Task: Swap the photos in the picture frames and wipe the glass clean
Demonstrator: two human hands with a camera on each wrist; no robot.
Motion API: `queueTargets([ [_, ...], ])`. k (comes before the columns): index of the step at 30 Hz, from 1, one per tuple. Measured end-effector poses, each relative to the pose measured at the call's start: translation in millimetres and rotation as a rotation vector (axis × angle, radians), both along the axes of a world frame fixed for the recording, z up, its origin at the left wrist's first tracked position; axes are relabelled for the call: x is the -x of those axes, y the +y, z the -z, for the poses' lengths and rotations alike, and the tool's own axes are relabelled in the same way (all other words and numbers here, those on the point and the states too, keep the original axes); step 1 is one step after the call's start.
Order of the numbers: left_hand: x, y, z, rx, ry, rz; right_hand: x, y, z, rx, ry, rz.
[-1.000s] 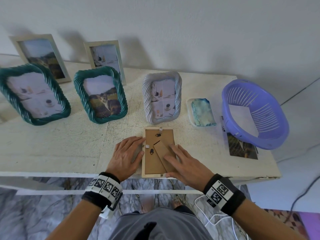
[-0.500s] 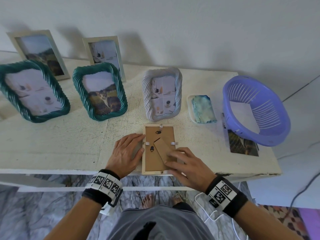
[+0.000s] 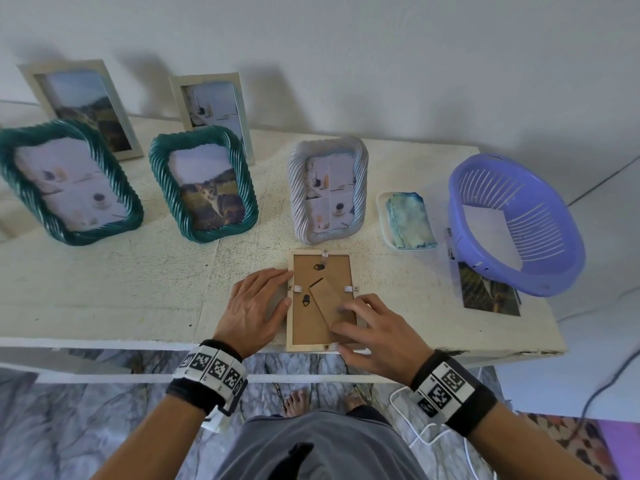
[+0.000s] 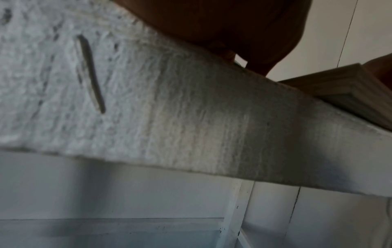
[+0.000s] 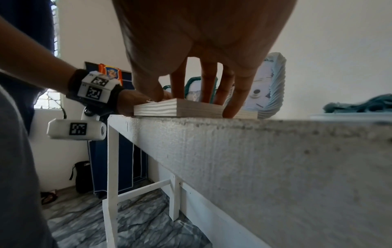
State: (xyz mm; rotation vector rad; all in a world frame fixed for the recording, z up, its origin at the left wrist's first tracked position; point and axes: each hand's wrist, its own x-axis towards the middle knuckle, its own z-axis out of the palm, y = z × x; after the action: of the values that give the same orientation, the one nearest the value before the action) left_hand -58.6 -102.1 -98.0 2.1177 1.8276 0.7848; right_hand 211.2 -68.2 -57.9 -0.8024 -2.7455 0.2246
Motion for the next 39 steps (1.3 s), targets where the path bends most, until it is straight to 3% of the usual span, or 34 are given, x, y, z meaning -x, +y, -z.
queueTargets([
  [14,-2.1,-0.3,-4.0,0.008,0.000,-0.002,5.6,9.5,-6.7,-0.101,-0.100,-0.042],
  [24,-3.2,-1.4,-8.2,0.029,0.007,-0.015,15.9,2.1,-8.5,-0.077,-0.094,0.068],
  [30,-10.6,-4.6,-17.3,0.070,-0.050,-0.048,15.1,-7.6,-10.7,0.069,0.039,0.202],
  [34,-30.5,-5.4,-36.8,0.203,-0.251,-0.122,18.6,-13.2,-7.4,0.215,0.154,0.369],
  [39,-46.5,4.5,-72.6,0.389,-0.895,-0.343,24.7,-8.4,-12.3,0.415,0.369,0.517],
])
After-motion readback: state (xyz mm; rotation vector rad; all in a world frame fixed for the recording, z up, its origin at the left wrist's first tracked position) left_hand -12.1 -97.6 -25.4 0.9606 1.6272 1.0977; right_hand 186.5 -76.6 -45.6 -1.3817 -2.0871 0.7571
